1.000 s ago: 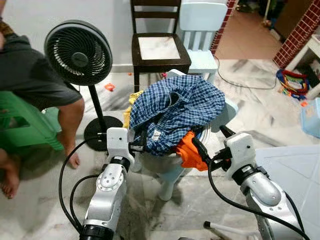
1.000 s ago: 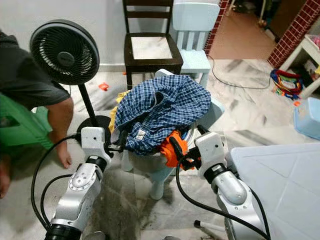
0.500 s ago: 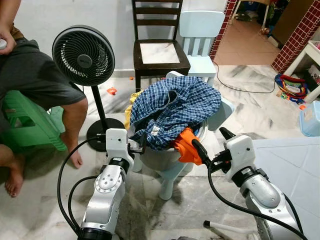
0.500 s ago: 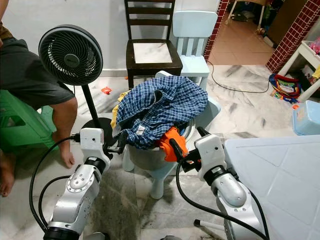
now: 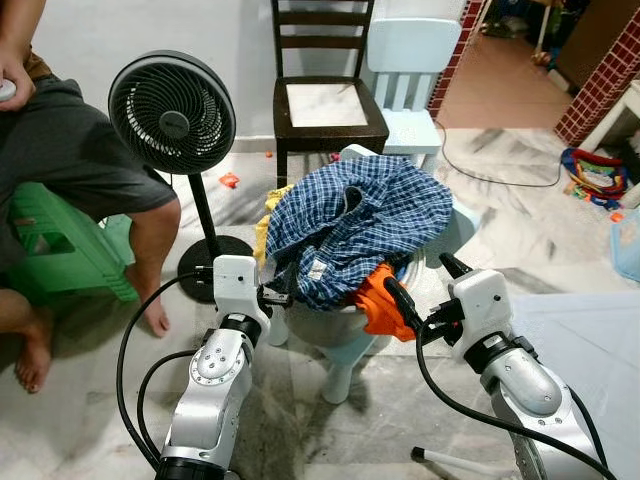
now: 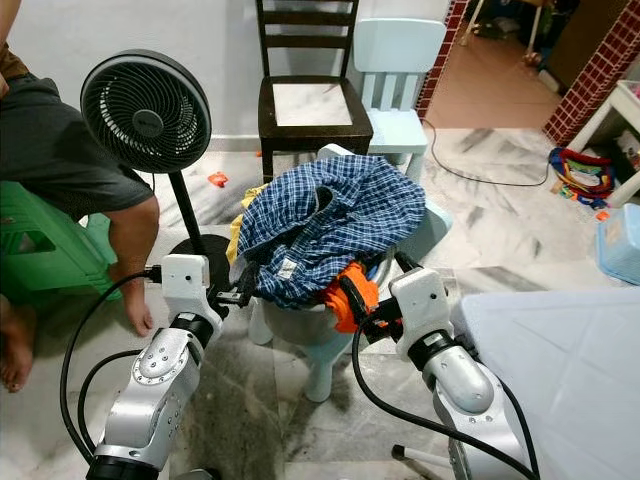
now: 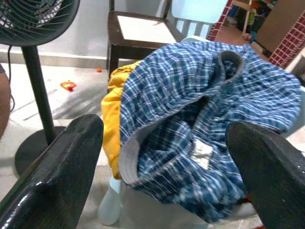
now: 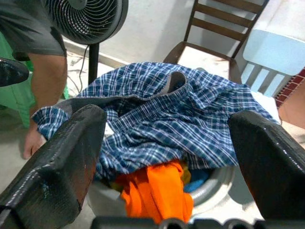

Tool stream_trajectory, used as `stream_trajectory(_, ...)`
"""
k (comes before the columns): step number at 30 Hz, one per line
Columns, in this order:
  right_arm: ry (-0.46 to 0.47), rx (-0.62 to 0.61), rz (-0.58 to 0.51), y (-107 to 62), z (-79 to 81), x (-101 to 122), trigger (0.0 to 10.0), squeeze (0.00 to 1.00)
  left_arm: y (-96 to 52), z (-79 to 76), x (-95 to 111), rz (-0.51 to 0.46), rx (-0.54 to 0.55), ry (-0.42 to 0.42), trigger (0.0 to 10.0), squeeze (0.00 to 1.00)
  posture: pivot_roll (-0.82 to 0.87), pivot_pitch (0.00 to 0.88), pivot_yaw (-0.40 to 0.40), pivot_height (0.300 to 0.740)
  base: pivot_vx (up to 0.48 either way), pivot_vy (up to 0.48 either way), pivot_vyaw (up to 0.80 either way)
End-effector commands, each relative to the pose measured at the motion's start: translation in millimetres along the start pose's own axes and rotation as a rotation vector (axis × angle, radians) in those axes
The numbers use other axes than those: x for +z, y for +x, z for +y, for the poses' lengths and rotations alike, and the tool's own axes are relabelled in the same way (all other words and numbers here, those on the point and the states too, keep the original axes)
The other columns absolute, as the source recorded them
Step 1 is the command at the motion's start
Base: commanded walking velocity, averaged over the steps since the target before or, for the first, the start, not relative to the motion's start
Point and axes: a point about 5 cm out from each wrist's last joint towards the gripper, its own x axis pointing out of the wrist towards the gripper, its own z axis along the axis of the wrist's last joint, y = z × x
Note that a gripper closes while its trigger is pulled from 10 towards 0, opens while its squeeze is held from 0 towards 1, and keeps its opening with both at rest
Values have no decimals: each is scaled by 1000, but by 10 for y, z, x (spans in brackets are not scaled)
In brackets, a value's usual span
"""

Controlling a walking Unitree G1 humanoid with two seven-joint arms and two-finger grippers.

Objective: Hang hanger

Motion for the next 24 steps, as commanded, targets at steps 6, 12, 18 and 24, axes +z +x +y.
stream_trajectory(6,-10,-10,17,-15,-23,-32,10000,0,-13,-109,-34,15,-35,-25,10000,0,-74,141,-59,740,293,0,0)
stream_trajectory(12,-9,-10,15,-10,-18,-30,10000,0,-6,-116,-35,13,-33,-30,10000,0,-74,141,-58,740,224,0,0)
stream_trajectory(18,-8,-8,15,-6,-10,-35,10000,0,23,-158,-98,58,-23,-40,10000,0,-73,141,-59,740,0,0,0)
stream_trajectory(24,-6,1,9,23,15,-24,10000,0,126,-342,-103,71,-44,-263,10000,0,-82,136,-62,740,0,0,0)
